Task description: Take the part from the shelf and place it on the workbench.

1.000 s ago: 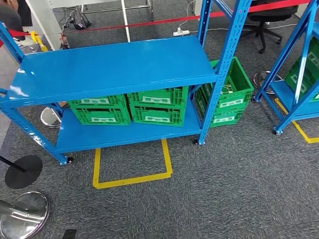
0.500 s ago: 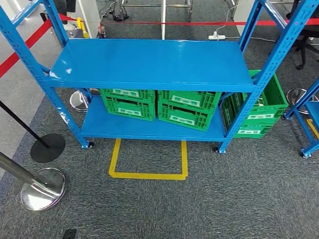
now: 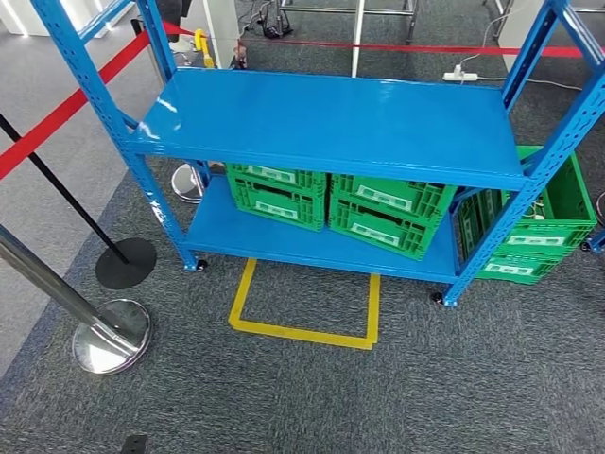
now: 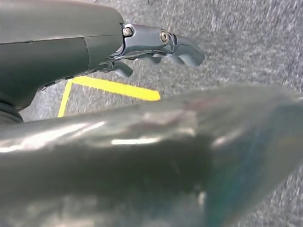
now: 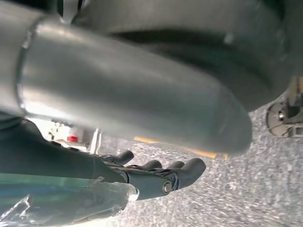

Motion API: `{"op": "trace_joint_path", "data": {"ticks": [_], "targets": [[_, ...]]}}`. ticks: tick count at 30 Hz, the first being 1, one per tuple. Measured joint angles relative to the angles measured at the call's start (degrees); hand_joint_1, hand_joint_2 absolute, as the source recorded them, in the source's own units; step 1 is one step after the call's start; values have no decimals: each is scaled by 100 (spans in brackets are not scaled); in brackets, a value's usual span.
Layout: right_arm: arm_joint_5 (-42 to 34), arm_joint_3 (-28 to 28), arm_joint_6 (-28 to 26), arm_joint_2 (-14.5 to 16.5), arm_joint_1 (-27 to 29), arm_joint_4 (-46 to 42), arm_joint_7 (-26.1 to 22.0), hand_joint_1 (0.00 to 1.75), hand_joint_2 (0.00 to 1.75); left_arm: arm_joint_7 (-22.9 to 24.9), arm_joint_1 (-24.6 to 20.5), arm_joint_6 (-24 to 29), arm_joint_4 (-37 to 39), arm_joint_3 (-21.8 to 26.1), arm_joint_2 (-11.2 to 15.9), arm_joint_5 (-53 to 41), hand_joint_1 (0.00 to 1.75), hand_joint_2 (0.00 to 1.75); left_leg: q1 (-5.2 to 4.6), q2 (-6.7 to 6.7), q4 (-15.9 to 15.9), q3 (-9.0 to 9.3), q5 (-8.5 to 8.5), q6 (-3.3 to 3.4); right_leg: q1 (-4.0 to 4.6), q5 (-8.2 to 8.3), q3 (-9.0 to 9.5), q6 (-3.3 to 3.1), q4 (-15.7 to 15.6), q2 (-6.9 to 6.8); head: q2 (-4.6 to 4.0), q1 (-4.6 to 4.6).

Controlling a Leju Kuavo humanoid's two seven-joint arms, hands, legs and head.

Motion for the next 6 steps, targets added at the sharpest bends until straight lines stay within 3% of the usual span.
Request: {"op": "trace_joint_path", "data": {"ticks": [2,3,4,6], "targets": [[-13,-24,3,0,1,0,3,0,87,-4,-2,-5,0,8,-8,-1,0,131,8,0,-33,2,28,0,19,9,-14,-37,1,0,0,1],[-16,-31,4,0,-1,0,4,0,44,-4,-3,-11,0,13,-10,-4,0,131,14,0,-50,3,39,-29,27,12,-21,-54,2,-1,0,1],[-19,-39,4,0,-2,0,4,0,0,-4,-4,-20,0,20,-10,-11,0,87,21,0,-66,4,50,-72,34,13,-28,-69,4,-2,0,1],[-24,-52,5,0,-3,0,4,0,0,12,-4,-41,0,34,-9,-26,0,0,34,0,-87,4,61,-160,43,16,-37,-84,7,-4,0,1]]}}
